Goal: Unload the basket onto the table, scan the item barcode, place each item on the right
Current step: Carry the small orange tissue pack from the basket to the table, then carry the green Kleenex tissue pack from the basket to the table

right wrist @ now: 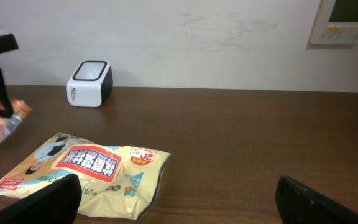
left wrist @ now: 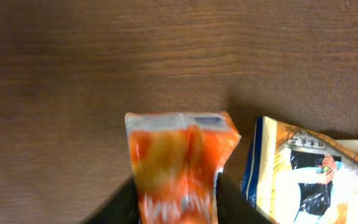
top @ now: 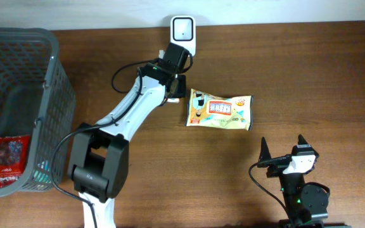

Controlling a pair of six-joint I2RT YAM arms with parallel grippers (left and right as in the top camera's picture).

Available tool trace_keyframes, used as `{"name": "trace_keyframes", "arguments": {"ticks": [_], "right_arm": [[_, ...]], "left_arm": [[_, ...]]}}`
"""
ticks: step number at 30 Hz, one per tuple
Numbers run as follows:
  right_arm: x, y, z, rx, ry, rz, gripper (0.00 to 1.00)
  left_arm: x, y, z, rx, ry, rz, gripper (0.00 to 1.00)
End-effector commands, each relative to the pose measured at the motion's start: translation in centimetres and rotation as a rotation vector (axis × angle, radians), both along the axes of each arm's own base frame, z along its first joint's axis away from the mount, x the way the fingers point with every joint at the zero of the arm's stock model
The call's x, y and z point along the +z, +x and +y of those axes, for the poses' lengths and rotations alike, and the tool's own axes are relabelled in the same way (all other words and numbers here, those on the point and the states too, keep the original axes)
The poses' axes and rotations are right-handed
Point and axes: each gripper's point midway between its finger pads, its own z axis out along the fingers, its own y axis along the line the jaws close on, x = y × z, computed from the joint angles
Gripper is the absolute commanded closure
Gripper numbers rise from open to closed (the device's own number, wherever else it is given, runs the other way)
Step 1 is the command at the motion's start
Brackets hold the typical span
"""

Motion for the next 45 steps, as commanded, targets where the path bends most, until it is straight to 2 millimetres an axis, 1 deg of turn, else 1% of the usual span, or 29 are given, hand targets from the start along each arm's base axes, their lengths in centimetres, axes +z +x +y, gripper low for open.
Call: {"name": "trace_keyframes", "arguments": {"ticks": [1, 2, 3, 4, 5, 8, 9, 10, 11, 12, 13, 14, 15, 16, 17, 18, 21, 22, 24, 25, 26, 28, 30, 33, 35, 38, 39, 43, 45], "right_arm": [[-0.3, 0.0, -0.1, -0.007, 0.009, 0.006, 0.01], [-0.3, 0.0, -0.1, -0.007, 0.009, 0.006, 0.01], [-0.3, 0.0, -0.1, -0.007, 0.009, 0.006, 0.02], [-0.3, 0.0, -0.1, -0.007, 0.009, 0.006, 0.02], [-0.3, 0.0, -0.1, -0.007, 0.009, 0.006, 0.01], [-0.3, 0.0, -0.1, -0.007, 0.009, 0.006, 0.02], [-0.3, 0.0, -0.1, -0.008, 0.009, 0.006, 0.01], [-0.3, 0.0, -0.1, -0.007, 0.009, 0.006, 0.02], [-0.3, 0.0, -0.1, -0.007, 0.009, 0.006, 0.02], [-0.3, 0.0, -0.1, -0.008, 0.009, 0.006, 0.01], [-0.3, 0.0, -0.1, -0.007, 0.009, 0.006, 0.01], [-0.3, 0.0, -0.1, -0.007, 0.009, 0.006, 0.01], [-0.3, 0.0, -0.1, -0.008, 0.009, 0.006, 0.02], [-0.3, 0.0, -0.1, -0.008, 0.009, 0.006, 0.02], [-0.3, 0.0, -0.1, -0.007, 0.009, 0.006, 0.01], [-0.3, 0.0, -0.1, -0.007, 0.009, 0.006, 0.02], [-0.3, 0.0, -0.1, -0.007, 0.009, 0.006, 0.01], [-0.3, 0.0, -0.1, -0.007, 0.009, 0.006, 0.02], [-0.3, 0.0, -0.1, -0.007, 0.009, 0.006, 0.02], [-0.3, 0.0, -0.1, -0.007, 0.009, 0.006, 0.02], [-0.3, 0.0, -0.1, -0.007, 0.009, 0.006, 0.01], [-0.3, 0.0, -0.1, -0.007, 0.009, 0.006, 0.02], [-0.3, 0.0, -0.1, -0.007, 0.009, 0.006, 0.01], [-0.3, 0.0, -0.1, -0.007, 0.009, 0.006, 0.02], [-0.3, 0.0, -0.1, -0.008, 0.009, 0.006, 0.01], [-0.3, 0.0, -0.1, -0.007, 0.009, 0.006, 0.02], [-0.3, 0.0, -0.1, -0.007, 0.009, 0.006, 0.02], [-0.3, 0.0, -0.1, -0.007, 0.009, 0.006, 0.01], [-0.3, 0.0, -0.1, -0.007, 0.009, 0.006, 0.01]], "left_arm": [[-0.9, 0.0, -1.0, -0.033, -0.014, 0.008, 0.41], [-0.4, 0.3, -1.1, -0.033, -0.018, -0.002, 0.39], [0.6, 0.6, -1.2, -0.055, -0.013, -0.016, 0.2], [1.9, 0.8, -1.3, -0.09, 0.003, -0.023, 0.06], [3.6, 0.9, -1.1, -0.113, 0.016, -0.03, 0.03], [13.7, 0.9, 3.0, -0.027, 0.101, -0.11, 0.01], [18.2, 0.4, 4.9, 0.007, 0.082, -0.161, 0.01], [22.6, -0.3, 7.3, 0.054, 0.063, -0.226, 0.01], [25.0, -0.8, 9.5, 0.101, 0.07, -0.268, 0.01], [28.0, -2.0, 13.2, 0.206, 0.075, -0.321, 0.01], [29.6, -3.1, 16.2, 0.304, 0.06, -0.347, 0.01], [31.3, -4.9, 20.8, 0.449, 0.039, -0.372, 0.01], [31.9, -6.2, 23.8, 0.558, 0.023, -0.378, 0.01], [32.2, -8.4, 27.8, 0.716, 0.0, -0.373, 0.01], [32.1, -9.8, 30.3, 0.803, -0.019, -0.358, 0.01], [31.8, -10.7, 32.0, 0.853, -0.033, -0.338, 0.01], [29.6, -14.3, 38.4, 1.082, -0.044, -0.244, 0.01], [28.0, -15.2, 40.3, 1.174, -0.052, -0.194, 0.01], [25.6, -15.8, 41.7, 1.257, -0.072, -0.119, 0.01], [21.4, -15.8, 42.1, 1.275, -0.071, 0.02, 0.01], [19.5, -15.8, 42.2, 1.277, -0.066, 0.08, 0.01], [14.2, -15.6, 42.3, 1.277, -0.058, 0.197, 0.01], [10.2, -15.7, 42.2, 1.277, -0.053, 0.257, 0.01], [5.9, -16.0, 42.0, 1.276, -0.049, 0.302, 0.01], [3.7, -16.5, 41.7, 1.275, -0.046, 0.329, 0.01], [0.2, -18.1, 40.7, 1.278, -0.041, 0.398, 0.01], [-0.9, -18.9, 40.3, 1.323, -0.045, 0.424, 0.01], [-3.3, -21.2, 39.1, 1.377, -0.033, 0.495, 0.01], [-3.8, -22.0, 38.9, 1.377, -0.018, 0.522, 0.01]]}}
